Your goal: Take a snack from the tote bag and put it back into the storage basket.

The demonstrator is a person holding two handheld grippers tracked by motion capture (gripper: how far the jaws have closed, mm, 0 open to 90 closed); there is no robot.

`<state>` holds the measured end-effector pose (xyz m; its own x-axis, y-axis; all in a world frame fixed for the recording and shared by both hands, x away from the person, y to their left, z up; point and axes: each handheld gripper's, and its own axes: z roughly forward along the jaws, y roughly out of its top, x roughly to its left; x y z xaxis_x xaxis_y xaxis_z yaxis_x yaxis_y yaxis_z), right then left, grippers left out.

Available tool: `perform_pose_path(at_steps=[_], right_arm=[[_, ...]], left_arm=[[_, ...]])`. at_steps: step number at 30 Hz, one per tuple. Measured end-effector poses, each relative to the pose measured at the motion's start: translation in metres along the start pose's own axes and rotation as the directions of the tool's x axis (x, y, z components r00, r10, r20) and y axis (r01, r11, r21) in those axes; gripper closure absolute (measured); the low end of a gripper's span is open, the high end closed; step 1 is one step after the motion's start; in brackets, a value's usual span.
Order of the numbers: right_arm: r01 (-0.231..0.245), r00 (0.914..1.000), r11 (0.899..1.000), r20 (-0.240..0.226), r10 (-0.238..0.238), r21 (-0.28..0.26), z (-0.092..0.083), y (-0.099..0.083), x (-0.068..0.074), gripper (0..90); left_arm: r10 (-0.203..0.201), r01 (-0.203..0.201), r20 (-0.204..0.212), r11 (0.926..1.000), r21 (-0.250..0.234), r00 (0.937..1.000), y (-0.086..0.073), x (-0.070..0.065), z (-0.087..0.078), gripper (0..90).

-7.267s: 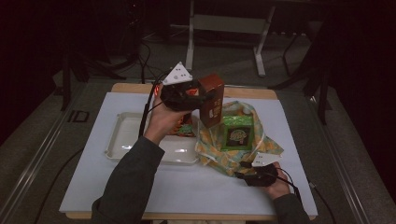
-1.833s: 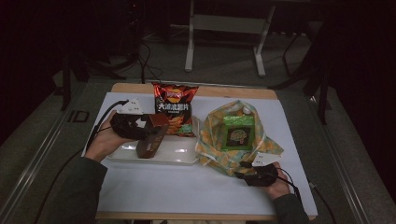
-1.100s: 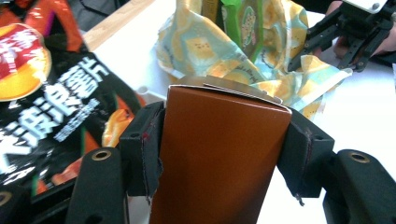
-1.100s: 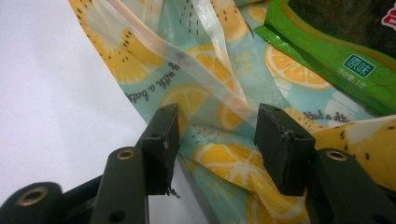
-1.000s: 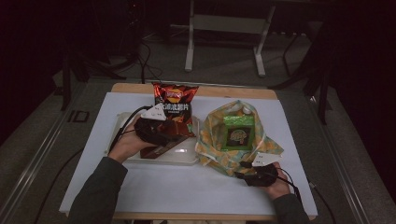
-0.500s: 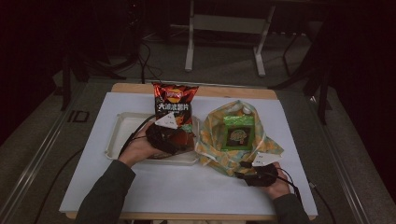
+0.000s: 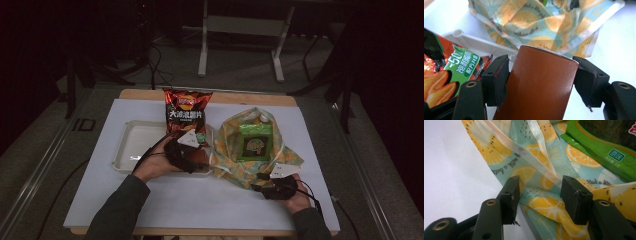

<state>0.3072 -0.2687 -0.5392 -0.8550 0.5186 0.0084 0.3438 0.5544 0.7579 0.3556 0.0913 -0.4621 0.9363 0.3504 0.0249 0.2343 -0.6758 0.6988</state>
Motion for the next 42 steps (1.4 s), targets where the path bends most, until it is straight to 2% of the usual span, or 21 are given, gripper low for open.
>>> perform_pose_path(at_steps=[7,12,13,15,21,26,27,28,29,30,35,37,42], right_arm=[[0.001,1.0000,1.000,0.000,-0.001,0.000,0.000,0.000,0.000,49.0],[0.000,1.0000,1.000,0.000,0.000,0.001,0.000,0.000,0.000,49.1],[0.000,1.0000,1.000,0.000,0.000,0.001,0.000,0.000,0.000,49.1],[0.001,1.0000,1.000,0.000,-0.001,0.000,0.000,0.000,0.000,49.1],[0.001,1.0000,1.000,0.000,-0.001,0.001,0.000,0.000,0.000,49.0],[0.001,1.0000,1.000,-0.001,-0.001,0.001,0.000,0.000,0.000,48.9],[0.000,1.0000,1.000,-0.001,0.000,0.001,0.000,0.000,0.000,48.9],[0.000,1.0000,1.000,-0.001,0.000,0.001,0.000,0.000,0.000,48.9],[0.001,1.0000,1.000,-0.002,-0.001,0.000,0.000,0.000,0.000,48.9],[0.000,1.0000,1.000,-0.001,0.000,0.001,0.000,0.000,0.000,48.9],[0.001,1.0000,1.000,0.000,-0.001,0.000,0.000,0.000,0.000,48.9],[-0.001,1.0000,1.000,-0.001,0.001,0.000,0.000,0.000,0.001,48.9],[-0.001,1.0000,1.000,-0.002,0.001,0.001,0.000,0.000,0.000,48.9]], left_arm=[[0.003,-0.003,-0.010,0.9996,0.027,0.9999,-0.003,0.000,0.006,31.8],[0.006,-0.004,-0.018,0.9981,0.061,0.9998,-0.003,-0.003,0.016,31.8],[0.002,-0.001,-0.017,0.9979,0.065,0.9999,-0.003,-0.003,0.017,31.9],[-0.033,0.032,0.004,0.9982,0.051,0.9995,-0.002,-0.002,0.020,33.0],[-0.048,0.048,-0.006,0.9968,0.064,0.9988,-0.003,-0.002,0.030,33.3],[-0.062,0.062,-0.006,0.9964,0.058,0.9981,-0.004,-0.002,0.029,33.1],[-0.060,0.060,-0.001,0.9975,0.036,0.9982,-0.003,-0.002,0.025,34.2],[-0.060,0.060,-0.001,0.9975,0.036,0.9982,-0.003,-0.002,0.025,35.1],[-0.070,0.070,0.004,0.9975,-0.003,0.9975,-0.002,-0.003,0.019,35.7],[-0.070,0.070,0.002,0.9974,-0.017,0.9975,-0.002,-0.003,0.015,35.7],[-0.076,0.075,-0.008,0.9952,-0.063,0.9971,-0.001,-0.001,0.001,42.0],[-0.096,0.094,-0.021,0.9904,-0.102,0.9951,-0.001,0.000,-0.009,46.5],[-0.104,0.099,-0.025,0.9839,-0.149,0.9943,0.003,0.000,-0.016,53.2]])
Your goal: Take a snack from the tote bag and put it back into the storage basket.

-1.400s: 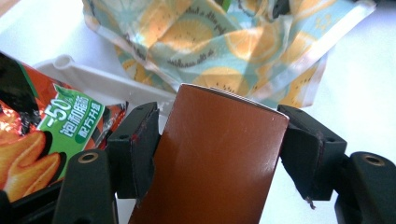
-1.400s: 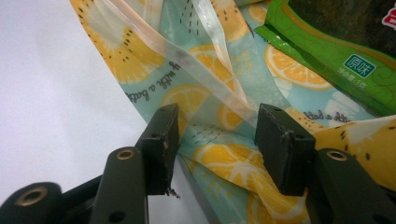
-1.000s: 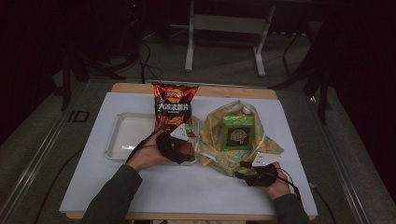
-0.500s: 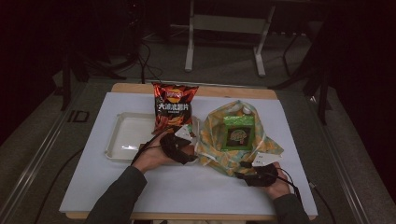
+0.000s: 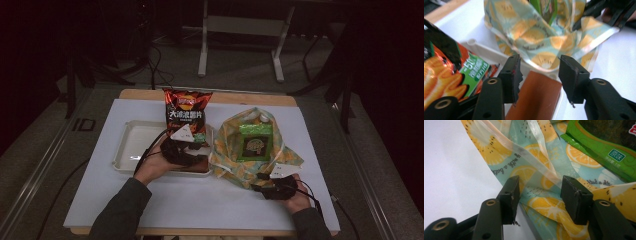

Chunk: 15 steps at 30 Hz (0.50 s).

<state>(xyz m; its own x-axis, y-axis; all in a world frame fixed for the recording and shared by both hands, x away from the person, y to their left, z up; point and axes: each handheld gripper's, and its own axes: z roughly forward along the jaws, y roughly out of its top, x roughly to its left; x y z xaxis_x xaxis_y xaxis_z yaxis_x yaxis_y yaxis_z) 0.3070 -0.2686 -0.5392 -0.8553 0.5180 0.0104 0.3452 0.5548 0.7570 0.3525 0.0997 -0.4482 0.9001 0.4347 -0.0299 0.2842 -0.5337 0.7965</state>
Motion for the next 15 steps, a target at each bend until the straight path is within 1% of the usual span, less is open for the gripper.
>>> perform_pose_path(at_steps=[3,6,9,12,13,15], right_arm=[[0.002,1.0000,1.000,0.001,-0.002,-0.001,0.000,0.000,0.000,48.9],[0.001,1.0000,1.000,0.000,-0.001,-0.001,0.000,0.000,0.000,48.9],[0.002,1.0000,1.000,0.002,-0.002,0.000,0.000,0.000,0.000,48.9],[0.002,1.0000,1.000,0.001,-0.002,-0.001,0.000,0.000,0.000,48.9],[0.001,1.0000,1.000,0.000,-0.001,0.000,0.000,0.000,0.000,48.9],[0.002,1.0000,1.000,0.000,-0.002,-0.001,0.000,0.000,0.000,48.9]], left_arm=[[0.003,-0.003,0.003,0.9996,-0.027,1.0000,0.008,-0.004,0.002,55.7],[0.002,-0.003,-0.009,0.9991,-0.041,1.0000,0.015,-0.008,0.005,56.7],[-0.013,0.012,-0.011,0.9981,-0.060,0.9999,0.022,-0.010,0.011,56.9],[-0.022,0.022,0.001,0.9976,-0.066,0.9998,0.029,-0.010,0.016,56.3],[-0.031,0.031,0.000,0.9974,-0.065,0.9995,0.032,-0.009,0.019,55.8],[-0.033,0.033,-0.002,0.9976,-0.061,0.9994,0.037,-0.009,0.023,55.4]])
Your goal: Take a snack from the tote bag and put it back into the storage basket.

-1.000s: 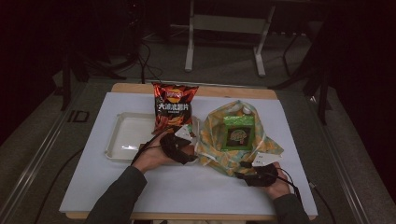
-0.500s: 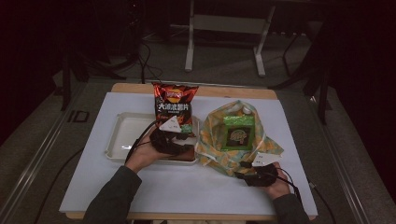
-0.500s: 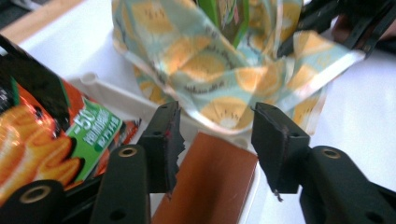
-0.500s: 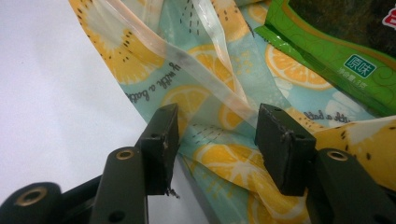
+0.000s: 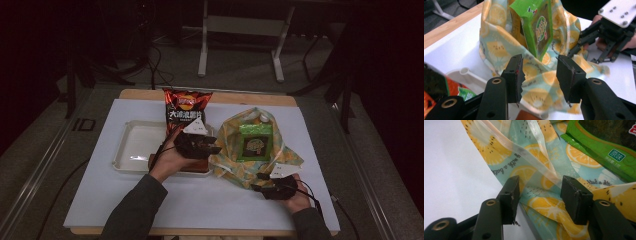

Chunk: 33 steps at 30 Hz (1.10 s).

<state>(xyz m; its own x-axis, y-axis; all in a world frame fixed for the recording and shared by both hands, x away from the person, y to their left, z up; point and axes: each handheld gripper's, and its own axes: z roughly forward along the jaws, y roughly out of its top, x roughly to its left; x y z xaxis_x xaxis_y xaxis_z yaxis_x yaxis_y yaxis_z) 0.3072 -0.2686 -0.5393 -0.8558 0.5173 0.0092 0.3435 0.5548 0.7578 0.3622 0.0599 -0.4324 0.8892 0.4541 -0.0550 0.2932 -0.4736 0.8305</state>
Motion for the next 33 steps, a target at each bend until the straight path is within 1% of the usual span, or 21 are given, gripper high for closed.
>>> perform_pose_path(at_steps=[5,11,16,21,25,29,33], right_arm=[[0.000,1.0000,1.000,0.000,0.000,0.000,0.000,0.000,0.000,48.9],[-0.005,1.0000,1.000,-0.005,0.005,-0.001,0.000,0.000,-0.001,48.8],[-0.004,1.0000,1.000,-0.004,0.004,0.000,0.000,0.000,-0.001,48.8],[-0.002,1.0000,1.000,-0.001,0.002,0.000,0.000,0.000,0.000,48.8],[-0.006,1.0000,1.000,-0.005,0.006,0.001,0.000,0.000,0.000,48.8],[-0.006,1.0000,1.000,-0.005,0.006,0.001,0.000,0.000,-0.001,48.8],[-0.005,1.0000,1.000,-0.003,0.005,0.001,0.000,0.000,0.000,48.8]], left_arm=[[-0.009,0.009,-0.004,1.0000,0.003,1.0000,0.010,0.000,0.010,54.0],[-0.020,0.020,-0.001,0.9998,0.003,0.9998,0.017,0.001,0.019,53.0],[-0.024,0.024,-0.007,0.9997,0.005,0.9997,0.020,0.001,0.024,52.5],[-0.029,0.029,-0.012,0.9995,0.011,0.9995,0.023,0.002,0.030,49.0],[-0.046,0.046,-0.015,0.9988,0.016,0.9988,0.023,0.004,0.037,47.6],[-0.041,0.042,-0.016,0.9985,0.036,0.9990,0.023,0.003,0.045,45.2],[-0.052,0.052,-0.015,0.9978,0.041,0.9986,0.024,0.004,0.052,43.8]])
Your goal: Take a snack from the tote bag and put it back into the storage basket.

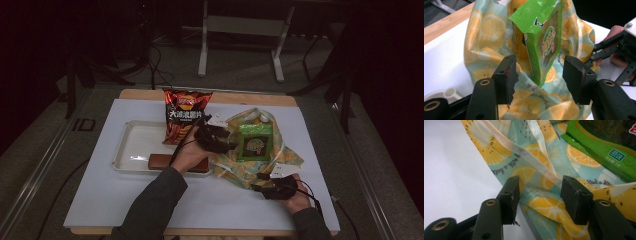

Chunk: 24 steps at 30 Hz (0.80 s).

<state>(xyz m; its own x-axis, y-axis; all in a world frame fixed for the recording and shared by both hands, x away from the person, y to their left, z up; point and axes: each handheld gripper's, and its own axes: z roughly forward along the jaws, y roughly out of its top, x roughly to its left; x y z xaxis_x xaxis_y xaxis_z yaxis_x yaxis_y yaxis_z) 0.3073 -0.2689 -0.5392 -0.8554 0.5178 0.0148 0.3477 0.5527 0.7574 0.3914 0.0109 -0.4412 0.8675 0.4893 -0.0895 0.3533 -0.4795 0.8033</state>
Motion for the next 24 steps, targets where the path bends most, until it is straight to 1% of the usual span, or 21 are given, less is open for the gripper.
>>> perform_pose_path(at_steps=[2,5,6,8,11,13,15,16,18,22,24], right_arm=[[0.002,1.0000,1.000,0.001,-0.002,0.000,0.000,0.000,0.000,48.7],[0.000,1.0000,1.000,-0.002,0.000,0.001,0.000,0.000,0.000,48.6],[0.000,1.0000,1.000,-0.002,0.000,0.000,0.000,0.000,0.000,48.6],[0.001,1.0000,1.000,0.000,-0.001,0.000,0.000,0.000,0.000,48.6],[0.003,1.0000,1.000,0.000,-0.003,0.000,0.000,0.000,0.000,48.6],[0.003,1.0000,1.000,0.000,-0.003,-0.001,0.000,0.000,0.000,48.5],[0.002,1.0000,1.000,-0.001,-0.002,-0.001,0.000,0.000,0.000,48.4],[0.002,1.0000,1.000,-0.001,-0.002,-0.001,0.000,0.000,0.000,48.4],[0.003,1.0000,1.000,-0.002,-0.003,0.000,0.000,0.000,0.000,48.4],[0.004,1.0000,1.000,-0.001,-0.004,-0.002,0.000,0.000,0.000,48.4],[0.002,1.0000,1.000,0.000,-0.002,-0.002,0.000,0.000,0.000,48.4]], left_arm=[[-0.005,0.005,-0.002,1.0000,0.002,1.0000,0.001,0.001,0.003,43.6],[-0.015,0.015,0.013,0.9998,-0.013,0.9998,0.004,0.001,0.007,43.2],[-0.013,0.013,0.019,0.9998,-0.016,0.9997,0.006,0.000,0.008,43.2],[-0.002,0.002,0.019,0.9999,-0.012,0.9998,0.009,-0.003,0.011,43.2],[-0.005,0.005,0.015,0.9999,-0.010,0.9999,0.013,-0.003,0.014,43.2],[-0.016,0.016,0.012,0.9997,-0.016,0.9998,0.017,0.000,0.016,43.1],[-0.018,0.018,0.012,0.9996,-0.020,0.9998,0.018,0.001,0.016,43.1],[-0.031,0.031,0.010,0.9992,-0.024,0.9995,0.020,0.003,0.017,43.1],[-0.033,0.034,0.008,0.9992,-0.021,0.9994,0.022,0.005,0.019,43.0],[-0.055,0.056,0.015,0.9978,-0.035,0.9984,0.029,0.009,0.021,42.9],[-0.056,0.057,0.014,0.9977,-0.038,0.9983,0.030,0.010,0.021,43.1]])
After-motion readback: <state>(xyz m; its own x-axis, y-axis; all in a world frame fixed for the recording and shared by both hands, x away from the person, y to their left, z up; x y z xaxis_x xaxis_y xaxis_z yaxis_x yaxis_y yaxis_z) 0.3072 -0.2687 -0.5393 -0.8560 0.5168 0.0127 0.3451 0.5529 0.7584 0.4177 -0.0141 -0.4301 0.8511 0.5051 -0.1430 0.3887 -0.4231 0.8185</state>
